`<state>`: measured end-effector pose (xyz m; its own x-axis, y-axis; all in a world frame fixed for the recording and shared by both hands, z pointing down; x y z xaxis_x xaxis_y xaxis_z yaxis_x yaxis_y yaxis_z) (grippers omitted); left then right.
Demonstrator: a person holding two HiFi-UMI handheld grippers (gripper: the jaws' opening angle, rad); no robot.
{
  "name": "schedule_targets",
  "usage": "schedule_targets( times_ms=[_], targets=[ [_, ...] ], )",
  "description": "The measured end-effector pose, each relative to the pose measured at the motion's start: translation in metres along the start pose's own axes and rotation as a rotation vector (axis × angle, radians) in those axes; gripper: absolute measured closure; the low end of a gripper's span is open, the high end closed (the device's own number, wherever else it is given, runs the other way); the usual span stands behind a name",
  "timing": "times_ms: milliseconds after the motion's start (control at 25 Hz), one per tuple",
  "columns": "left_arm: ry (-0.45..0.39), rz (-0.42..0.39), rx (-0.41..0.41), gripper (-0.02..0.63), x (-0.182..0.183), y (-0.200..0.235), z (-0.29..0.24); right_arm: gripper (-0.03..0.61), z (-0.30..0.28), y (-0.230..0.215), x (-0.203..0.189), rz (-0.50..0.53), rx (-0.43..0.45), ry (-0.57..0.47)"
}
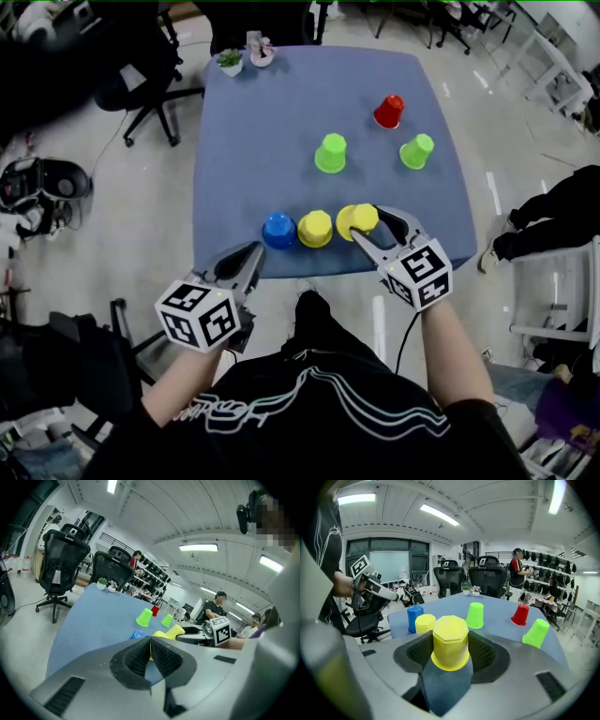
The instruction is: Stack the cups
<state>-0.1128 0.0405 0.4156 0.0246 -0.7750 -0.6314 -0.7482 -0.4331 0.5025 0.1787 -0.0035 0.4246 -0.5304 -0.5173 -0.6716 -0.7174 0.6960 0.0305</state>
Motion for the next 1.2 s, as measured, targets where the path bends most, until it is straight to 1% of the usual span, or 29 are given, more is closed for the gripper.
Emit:
schedule_targets(
  times_ms=[480,800,960,1200],
  targets=[
    [0.007,0.024,0.006,0.589,-0.006,0.003,-0.007,0.331,-0.017,0.001,-0.019,-0.017,0.015,0.046],
    [0.007,0.034,0.026,0.589,-0.006,0.003,-0.007,0.331,-0.023,0.0,-0.019,0.002,0.028,0.054],
    [0.001,0.04,0.032,0.589,-0.008,0.005,-0.005,0.331,-0.026,0.001,-0.018,0.02,0.025,0.056],
    [-0.002,0.049,0.044,0.588,-0.009,0.006,-0.002,0.331,-0.027,0.002,-0.017,0.019,0.017,0.049]
  ],
)
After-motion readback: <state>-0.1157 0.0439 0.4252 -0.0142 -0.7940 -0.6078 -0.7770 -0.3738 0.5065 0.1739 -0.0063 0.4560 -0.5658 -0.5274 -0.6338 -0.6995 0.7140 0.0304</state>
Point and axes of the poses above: the fingertips, and each gripper's own axes: z backward along the fingers, y to its left, x out of its top, the point moved 9 cm from there along z, backward along the fingers, and after that the axes turned 15 degrees about y, right-handed, at the moved point
